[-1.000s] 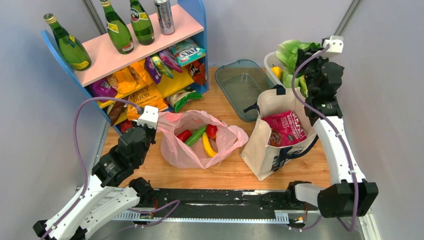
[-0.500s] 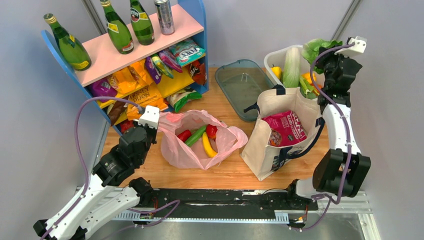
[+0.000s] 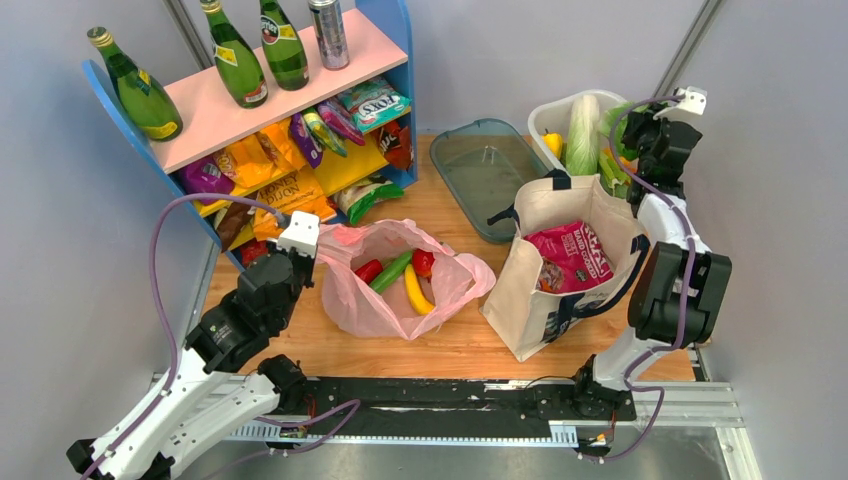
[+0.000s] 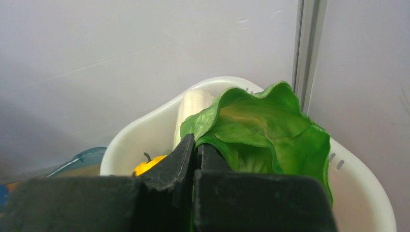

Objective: Untie the knot of the grocery bags and take out the mixed food
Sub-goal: Place the fake vegetable in the bin.

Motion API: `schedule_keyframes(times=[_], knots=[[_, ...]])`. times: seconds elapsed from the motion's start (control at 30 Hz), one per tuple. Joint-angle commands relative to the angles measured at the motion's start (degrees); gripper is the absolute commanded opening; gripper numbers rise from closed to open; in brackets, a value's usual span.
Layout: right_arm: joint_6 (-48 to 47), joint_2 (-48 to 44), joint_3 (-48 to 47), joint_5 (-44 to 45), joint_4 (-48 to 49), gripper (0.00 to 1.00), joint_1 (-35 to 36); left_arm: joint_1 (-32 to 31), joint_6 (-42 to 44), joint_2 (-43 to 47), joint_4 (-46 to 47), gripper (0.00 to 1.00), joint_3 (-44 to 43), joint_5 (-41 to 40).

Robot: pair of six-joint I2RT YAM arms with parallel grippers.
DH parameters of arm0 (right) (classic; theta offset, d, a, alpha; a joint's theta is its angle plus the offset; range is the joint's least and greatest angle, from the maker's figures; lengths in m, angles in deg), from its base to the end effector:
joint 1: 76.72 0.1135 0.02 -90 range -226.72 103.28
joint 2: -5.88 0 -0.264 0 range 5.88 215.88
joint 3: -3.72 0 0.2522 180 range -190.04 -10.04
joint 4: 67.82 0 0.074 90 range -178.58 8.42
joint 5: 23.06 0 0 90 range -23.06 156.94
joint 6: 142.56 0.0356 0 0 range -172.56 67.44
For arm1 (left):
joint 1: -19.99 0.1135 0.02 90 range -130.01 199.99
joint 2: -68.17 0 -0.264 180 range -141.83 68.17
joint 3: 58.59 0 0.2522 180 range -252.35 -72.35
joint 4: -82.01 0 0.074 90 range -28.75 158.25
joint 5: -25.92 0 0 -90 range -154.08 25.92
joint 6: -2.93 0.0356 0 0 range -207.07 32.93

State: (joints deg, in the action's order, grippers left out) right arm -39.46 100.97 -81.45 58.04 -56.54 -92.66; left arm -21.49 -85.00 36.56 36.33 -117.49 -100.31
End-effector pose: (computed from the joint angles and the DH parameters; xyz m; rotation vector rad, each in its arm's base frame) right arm 0.3871 -0.1048 0.3356 0.2678 1.5246 0.0809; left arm 0.1014 -0.0616 0.3351 0.2703 1.8096 0.1153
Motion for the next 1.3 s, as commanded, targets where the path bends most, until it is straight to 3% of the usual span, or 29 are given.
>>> schedule_keyframes(times=[0.0,0.27,0.3,0.37,0.47,0.53,0.63,0.83,0.97,1.17,1.27], knots=[[-2.8,1.1,1.0,3.5,11.4,0.0,-0.2,0.3,0.8,0.5,2.2,0.0,0.3,0.4],[-5.3,3.2,4.1,8.0,12.7,0.0,-0.2,0.3,1.1,0.0,2.5,0.0,0.4,0.6],[-5.4,3.7,3.8,7.6,11.8,0.04,-0.2,0.3,1.1,0.0,2.5,0.0,0.4,0.7],[-5.7,3.9,2.5,5.5,8.9,0.24,-0.3,0.3,1.2,-0.1,2.5,0.0,0.4,0.8],[-6.3,3.4,0.0,2.5,4.1,0.62,-0.3,0.3,1.2,-0.1,2.6,0.0,0.5,1.0],[-5.7,2.5,-0.8,4.2,2.1,0.78,-0.3,0.3,1.3,-0.1,2.6,0.0,0.4,0.9],[-4.8,0.6,-0.3,7.4,0.9,0.9,-0.4,0.3,1.4,-0.1,2.6,0.0,0.4,0.8],[-2.6,-5.5,2.5,18.5,-2.3,1.0,-0.4,0.3,1.4,0.2,2.5,0.0,0.4,1.0],[-2.9,-11.4,6.1,21.6,-2.8,1.0,-0.4,0.3,1.4,0.4,2.5,0.0,0.4,1.1],[-1.2,-20.2,6.2,16.7,-13.9,1.0,-0.3,0.2,1.5,0.4,2.6,0.0,0.4,1.7],[3.0,-25.8,6.3,4.6,-20.4,1.0,-0.3,0.3,1.5,0.6,2.6,0.0,0.3,1.8]])
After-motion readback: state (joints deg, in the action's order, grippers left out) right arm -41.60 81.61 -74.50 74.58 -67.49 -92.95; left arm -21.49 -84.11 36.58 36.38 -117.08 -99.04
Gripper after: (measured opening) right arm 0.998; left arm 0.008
